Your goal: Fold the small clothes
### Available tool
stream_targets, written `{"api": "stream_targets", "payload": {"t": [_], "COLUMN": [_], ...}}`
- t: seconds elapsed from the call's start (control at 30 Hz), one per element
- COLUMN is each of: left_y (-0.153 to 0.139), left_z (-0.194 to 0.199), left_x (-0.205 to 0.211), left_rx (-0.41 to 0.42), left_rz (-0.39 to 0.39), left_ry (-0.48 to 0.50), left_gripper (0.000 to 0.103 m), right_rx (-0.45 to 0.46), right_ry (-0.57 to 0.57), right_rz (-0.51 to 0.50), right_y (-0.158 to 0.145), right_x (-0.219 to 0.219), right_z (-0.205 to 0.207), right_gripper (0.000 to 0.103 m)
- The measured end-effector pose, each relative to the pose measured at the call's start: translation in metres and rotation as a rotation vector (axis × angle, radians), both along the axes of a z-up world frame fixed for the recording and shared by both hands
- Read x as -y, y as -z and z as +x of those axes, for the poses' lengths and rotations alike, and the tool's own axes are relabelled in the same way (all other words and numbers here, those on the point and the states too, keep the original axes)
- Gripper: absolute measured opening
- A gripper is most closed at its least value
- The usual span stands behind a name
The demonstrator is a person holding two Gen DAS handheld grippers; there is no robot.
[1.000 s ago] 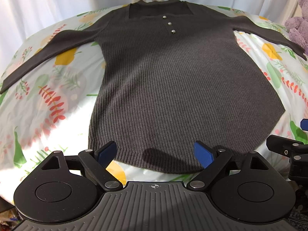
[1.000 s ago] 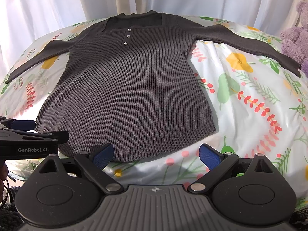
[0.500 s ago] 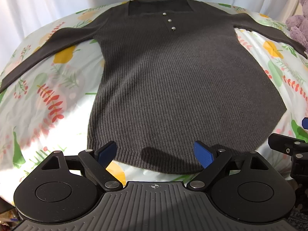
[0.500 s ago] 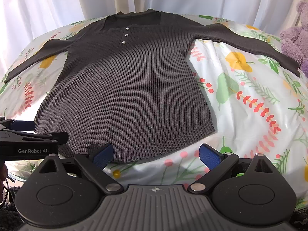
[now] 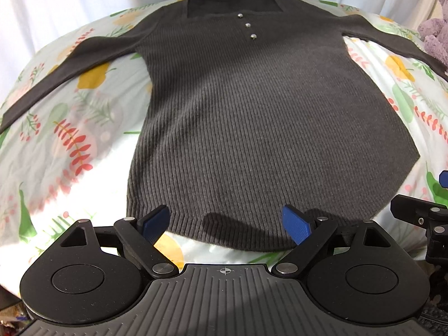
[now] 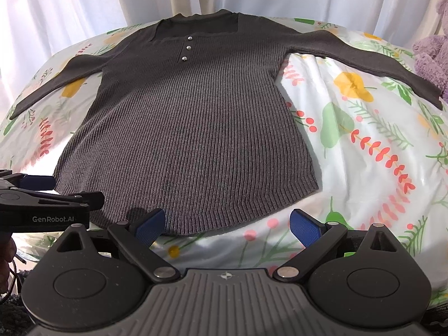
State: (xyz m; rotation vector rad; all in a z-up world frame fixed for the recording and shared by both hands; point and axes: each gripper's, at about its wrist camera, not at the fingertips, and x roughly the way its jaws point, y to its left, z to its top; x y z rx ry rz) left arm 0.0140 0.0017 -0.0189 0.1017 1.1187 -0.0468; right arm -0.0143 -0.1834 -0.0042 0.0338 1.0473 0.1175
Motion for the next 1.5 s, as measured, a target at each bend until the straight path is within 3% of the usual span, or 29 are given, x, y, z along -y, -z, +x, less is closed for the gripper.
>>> {"api": "stream_targets", "payload": {"t": [0.93,1.2,1.3,1.4,1.5], "left_y": [0.008,0.013,0.016,0.017,0.019], "left_z": [0.003,0.009,0.015,0.027,0.044], "left_x": [-0.004,-0.009,-0.012,-0.015,-0.017], "left_rx": [-0.024,-0.046,-0.065,-0.068,-0.041], "left_rz": [0.002,-0.024,-0.052,-0.084,-0.105], "left_ry": [0.012,0.015,0.011,-0.005,-0.033], "left_gripper": [0.092,0.092,0.092,0.092,0.092], "right_rx": [-0.026,-0.050,-0.050,0.018,0.219], "right_ry": [-0.003,-0.004,0.031,0.112,0.251], "right_rz": [0.040,0.148,0.222,0.321,0.403], "right_y": [0.004,0.008,0.011,0.009,0.003], "right_x": [-0.001,0.008,0.022,0.051,0.099], "right_z": [0.003,0.007,0.012,0.021,0.031], "right_gripper": [0.093,0.087,0.080,0.079,0.081]}}
